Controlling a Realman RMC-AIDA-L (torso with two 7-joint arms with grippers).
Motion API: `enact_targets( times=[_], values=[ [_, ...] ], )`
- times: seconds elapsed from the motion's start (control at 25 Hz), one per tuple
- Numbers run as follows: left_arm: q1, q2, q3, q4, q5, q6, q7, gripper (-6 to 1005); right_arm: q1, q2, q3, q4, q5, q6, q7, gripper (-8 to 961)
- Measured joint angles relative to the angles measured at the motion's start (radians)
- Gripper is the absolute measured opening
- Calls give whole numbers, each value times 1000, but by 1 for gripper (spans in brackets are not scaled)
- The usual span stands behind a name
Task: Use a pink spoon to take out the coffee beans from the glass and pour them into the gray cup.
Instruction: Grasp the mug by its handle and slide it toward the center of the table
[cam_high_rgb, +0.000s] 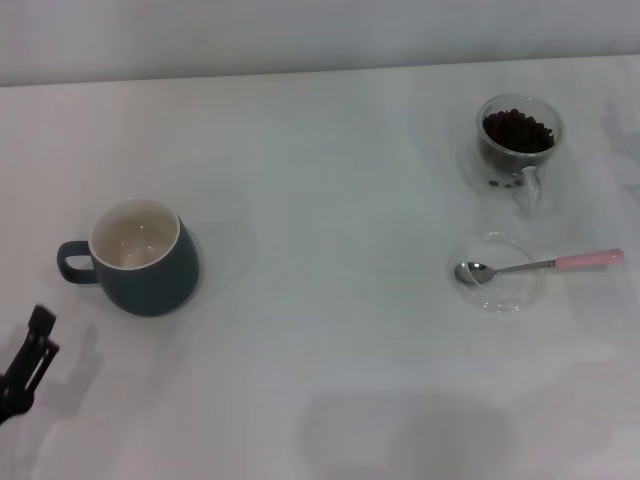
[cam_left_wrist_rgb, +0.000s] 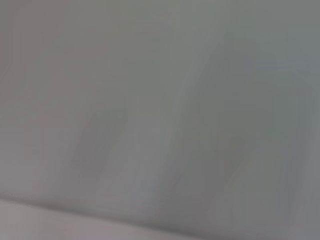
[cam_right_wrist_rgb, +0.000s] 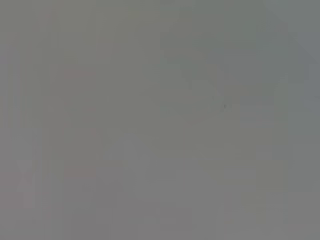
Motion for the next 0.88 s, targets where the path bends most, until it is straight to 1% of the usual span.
enact_targets(
  times=[0.12, 0.24, 0.36, 0.6, 0.88],
  values=[
    [18, 0, 15, 34, 0, -4, -16, 893, 3, 0, 0, 1, 0, -2, 0, 767],
    [15, 2, 16, 51, 2, 4, -19, 892, 5, 1, 0, 1, 0, -10, 0, 767],
    [-12, 2, 16, 76, 4, 25, -19, 891, 6, 1, 0, 5, 0, -13, 0, 767],
    [-81, 3, 18, 114, 29, 118, -22, 890, 7, 2, 3, 12, 1, -13, 0, 767],
    [-133, 4, 12, 122, 27, 211, -16, 888, 7, 1, 3, 12, 2, -13, 0, 767]
  ],
)
